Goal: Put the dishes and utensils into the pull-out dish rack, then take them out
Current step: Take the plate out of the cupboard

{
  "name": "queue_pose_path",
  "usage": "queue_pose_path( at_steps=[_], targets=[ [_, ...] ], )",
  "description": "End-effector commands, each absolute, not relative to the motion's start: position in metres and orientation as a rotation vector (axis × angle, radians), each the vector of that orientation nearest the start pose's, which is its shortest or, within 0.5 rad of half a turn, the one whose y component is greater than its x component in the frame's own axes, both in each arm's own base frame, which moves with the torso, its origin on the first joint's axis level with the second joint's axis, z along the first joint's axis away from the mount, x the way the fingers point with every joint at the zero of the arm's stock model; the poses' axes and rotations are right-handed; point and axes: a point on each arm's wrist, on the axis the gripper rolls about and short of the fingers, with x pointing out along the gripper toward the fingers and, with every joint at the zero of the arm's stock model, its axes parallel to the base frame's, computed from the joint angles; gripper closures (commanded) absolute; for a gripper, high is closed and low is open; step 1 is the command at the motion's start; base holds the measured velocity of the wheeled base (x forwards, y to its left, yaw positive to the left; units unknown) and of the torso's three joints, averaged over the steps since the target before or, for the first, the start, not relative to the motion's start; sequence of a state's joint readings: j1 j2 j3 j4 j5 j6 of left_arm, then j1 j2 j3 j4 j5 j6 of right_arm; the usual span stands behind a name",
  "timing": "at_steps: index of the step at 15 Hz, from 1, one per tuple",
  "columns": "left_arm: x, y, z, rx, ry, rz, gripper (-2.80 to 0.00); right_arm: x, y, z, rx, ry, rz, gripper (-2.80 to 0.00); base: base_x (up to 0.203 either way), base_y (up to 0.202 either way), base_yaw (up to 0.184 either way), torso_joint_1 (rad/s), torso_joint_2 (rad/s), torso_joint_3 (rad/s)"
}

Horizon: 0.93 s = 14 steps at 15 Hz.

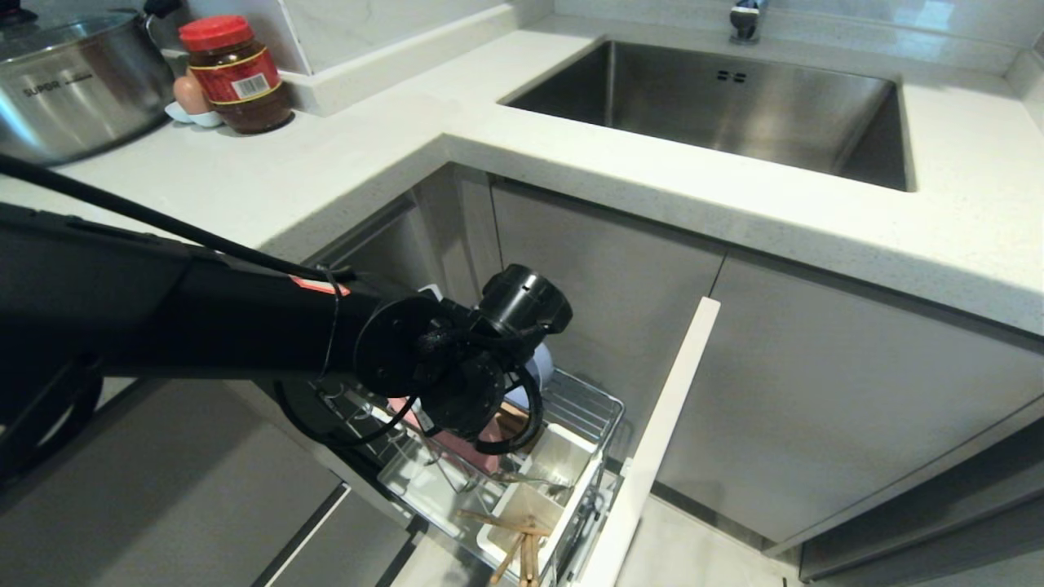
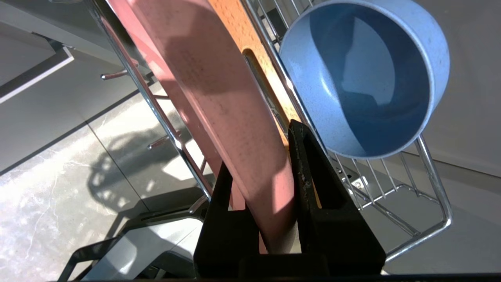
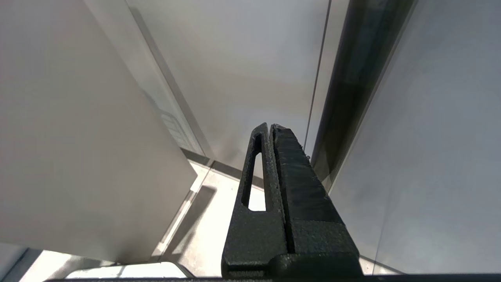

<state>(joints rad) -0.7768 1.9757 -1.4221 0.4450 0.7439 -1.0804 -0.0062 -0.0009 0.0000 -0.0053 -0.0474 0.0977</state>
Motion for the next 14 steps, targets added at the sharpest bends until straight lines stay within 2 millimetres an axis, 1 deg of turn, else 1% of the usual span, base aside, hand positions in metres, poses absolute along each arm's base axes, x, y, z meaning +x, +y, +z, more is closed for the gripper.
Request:
queue_pose_path(
  at_steps=[1,3,5,11,14],
  targets=[
    [0.264,-0.24,0.169,-0.35,0.623,0.343,0.0,-0.023,-0.001,0.076,0.098,-0.012,-0.053,0.0,0.0,0.0,0.0,0.0,0.0,0.0],
    [0.262,-0.242,0.17,-0.35,0.621,0.336,0.0,-0.023,-0.001,0.076,0.098,-0.012,-0.053,0.0,0.0,0.0,0.0,0.0,0.0,0.0],
    [0.258,-0.242,0.177,-0.364,0.611,0.321,0.0,-0.023,-0.001,0.076,0.098,-0.013,-0.053,0.0,0.0,0.0,0.0,0.0,0.0,0.0],
    [0.236,-0.231,0.221,-0.451,0.544,0.25,0.0,-0.023,-0.001,0.076,0.098,-0.012,-0.052,0.0,0.0,0.0,0.0,0.0,0.0,0.0],
    [0.212,-0.232,0.242,-0.477,0.504,0.186,0.0,-0.023,-0.001,0.076,0.098,-0.012,-0.053,0.0,0.0,0.0,0.0,0.0,0.0,0.0]
  ],
)
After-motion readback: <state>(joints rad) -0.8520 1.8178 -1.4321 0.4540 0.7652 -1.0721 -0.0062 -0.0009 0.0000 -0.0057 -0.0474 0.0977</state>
